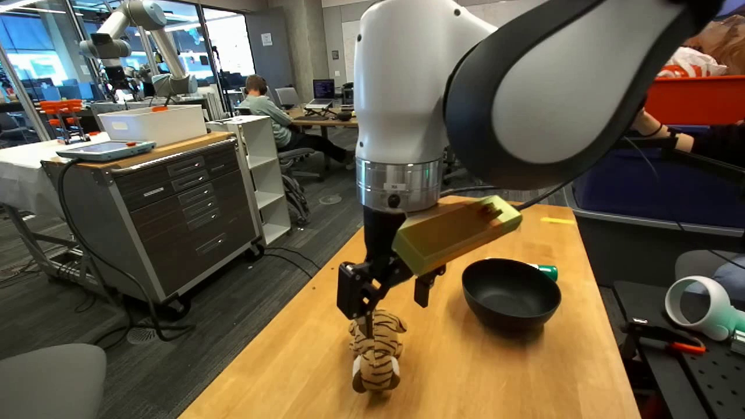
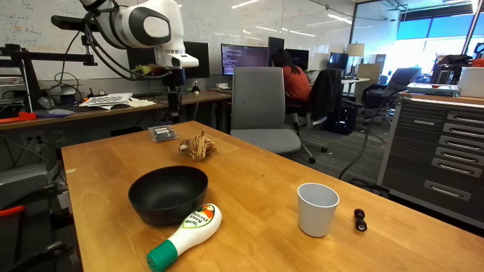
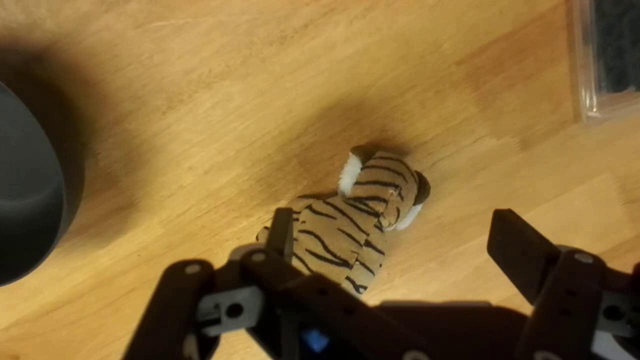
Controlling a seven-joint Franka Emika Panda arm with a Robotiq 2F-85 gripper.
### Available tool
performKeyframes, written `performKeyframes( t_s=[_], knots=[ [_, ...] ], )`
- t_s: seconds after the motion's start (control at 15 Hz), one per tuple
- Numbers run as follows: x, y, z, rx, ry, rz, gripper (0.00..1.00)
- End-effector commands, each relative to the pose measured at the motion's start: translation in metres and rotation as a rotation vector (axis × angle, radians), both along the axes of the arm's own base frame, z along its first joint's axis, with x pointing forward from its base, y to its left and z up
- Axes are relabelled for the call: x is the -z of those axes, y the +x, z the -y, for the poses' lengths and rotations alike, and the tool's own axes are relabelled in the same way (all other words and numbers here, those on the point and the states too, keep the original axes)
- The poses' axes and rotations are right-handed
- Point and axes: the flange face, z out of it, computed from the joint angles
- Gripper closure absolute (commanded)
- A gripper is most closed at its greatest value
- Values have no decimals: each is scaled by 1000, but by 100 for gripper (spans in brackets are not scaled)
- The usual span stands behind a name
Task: Put the toy tiger in the black bowl
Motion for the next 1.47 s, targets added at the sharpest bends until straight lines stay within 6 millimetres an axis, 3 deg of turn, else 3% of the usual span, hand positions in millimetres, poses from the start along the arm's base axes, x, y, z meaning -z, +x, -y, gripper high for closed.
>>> performKeyframes(
  t_s=[0.0,0.67,0.73,0.8,1.07,1.4],
  knots=[
    [20,34,-3,61,-34,27,0],
    [81,64,3,148,-122,-31,0],
    [84,65,3,149,-121,-43,25],
    [86,66,3,151,-123,-45,26],
    [87,67,0,152,-116,-61,58],
    [74,59,-4,134,-95,-100,94]
  ],
)
